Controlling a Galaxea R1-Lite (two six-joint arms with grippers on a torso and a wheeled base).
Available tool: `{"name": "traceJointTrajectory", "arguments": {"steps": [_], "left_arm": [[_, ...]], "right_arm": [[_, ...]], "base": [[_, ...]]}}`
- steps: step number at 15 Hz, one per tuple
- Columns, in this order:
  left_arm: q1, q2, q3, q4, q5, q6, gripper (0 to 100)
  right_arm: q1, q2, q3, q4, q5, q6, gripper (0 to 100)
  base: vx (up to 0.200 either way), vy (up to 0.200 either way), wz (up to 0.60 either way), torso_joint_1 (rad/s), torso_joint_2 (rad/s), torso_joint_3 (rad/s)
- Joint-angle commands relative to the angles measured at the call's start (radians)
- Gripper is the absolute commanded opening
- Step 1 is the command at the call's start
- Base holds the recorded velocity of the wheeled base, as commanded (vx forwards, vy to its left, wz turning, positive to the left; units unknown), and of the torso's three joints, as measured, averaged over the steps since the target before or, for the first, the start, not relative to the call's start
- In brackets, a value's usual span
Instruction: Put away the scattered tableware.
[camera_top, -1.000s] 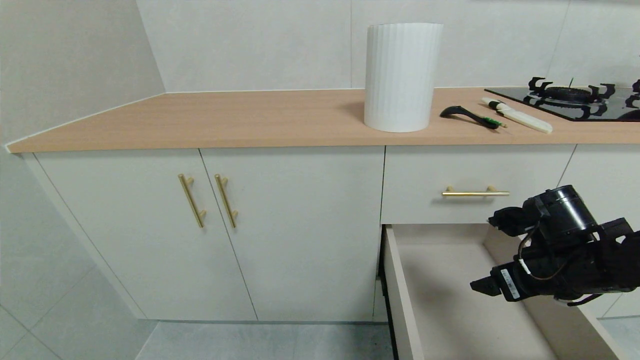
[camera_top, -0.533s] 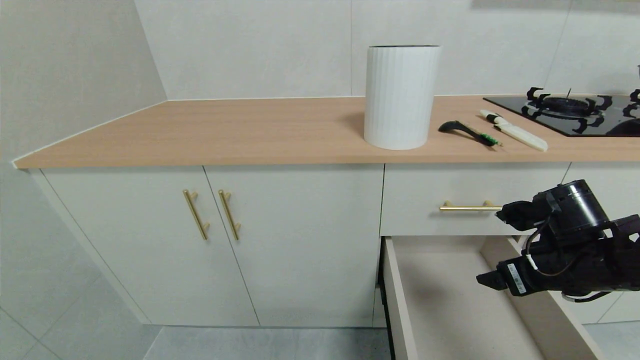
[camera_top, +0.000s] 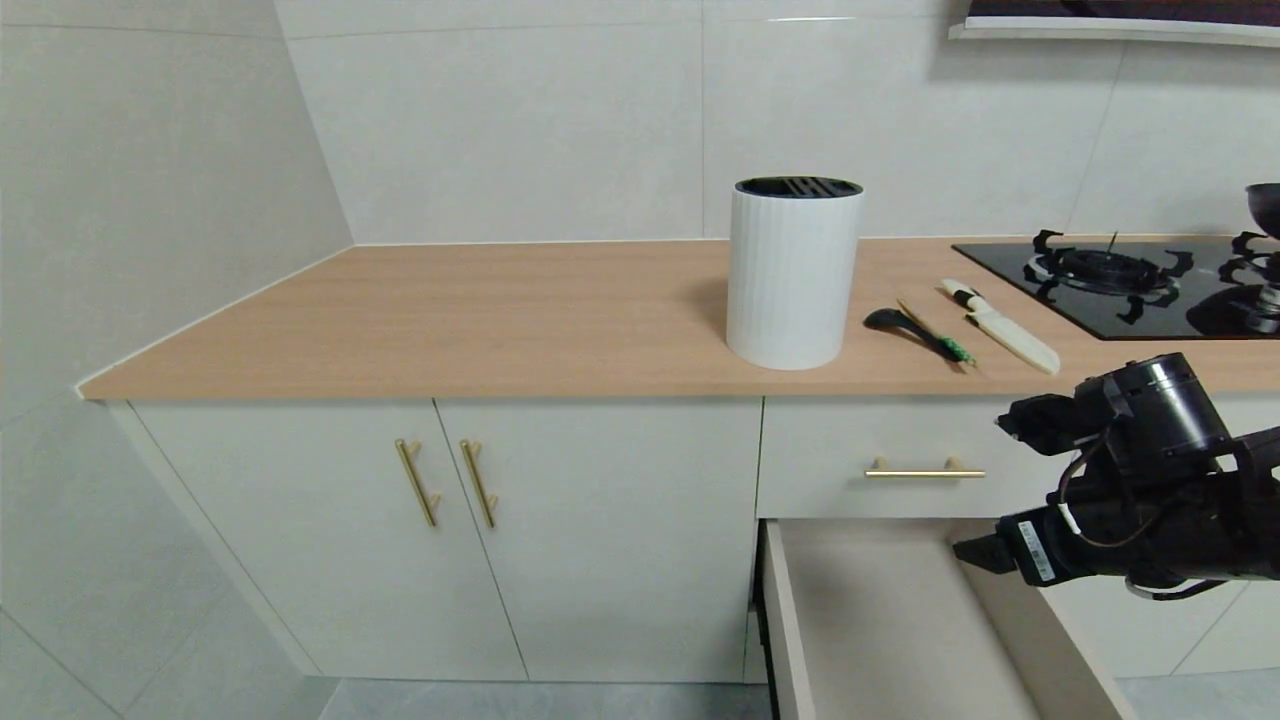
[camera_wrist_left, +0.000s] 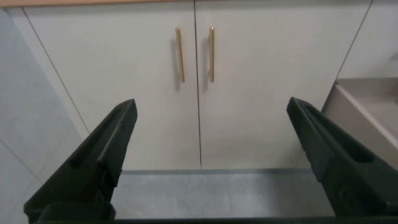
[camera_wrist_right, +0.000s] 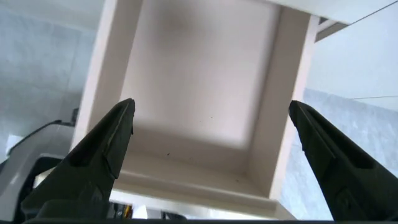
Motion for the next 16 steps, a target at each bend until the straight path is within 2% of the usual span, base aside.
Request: {"name": "traceJointTrajectory", "arguments": {"steps": [1, 5, 11, 13, 16], "left_arm": [[0.0, 0.0, 0.0, 0.0, 0.0, 0.0, 100], [0.0, 0.0, 0.0, 0.0, 0.0, 0.0, 100], [0.0, 0.0, 0.0, 0.0, 0.0, 0.0, 100], [0.0, 0.0, 0.0, 0.0, 0.0, 0.0, 100], [0.0, 0.0, 0.0, 0.0, 0.0, 0.0, 100]], "right_arm": [[0.002, 0.0, 0.0, -0.003, 0.0, 0.0, 100], [-0.009, 0.0, -0.025, -0.092, 0.002, -0.006, 100], [-0.021, 0.12, -0.336, -0.11, -0.001, -0.006, 100], [-0.046, 0.172, -0.444, -0.063, -0.005, -0.001, 100], [-0.098, 0.259, -0.553, -0.014, -0.012, 0.092, 100]], "base": [[0.0, 0.0, 0.0, 0.212, -0.49, -0.286], [0.0, 0.0, 0.0, 0.124, -0.29, -0.166], [0.0, 0.0, 0.0, 0.004, -0.01, -0.006], [0.0, 0.0, 0.0, 0.0, 0.0, 0.0], [0.0, 0.0, 0.0, 0.0, 0.0, 0.0]]}}
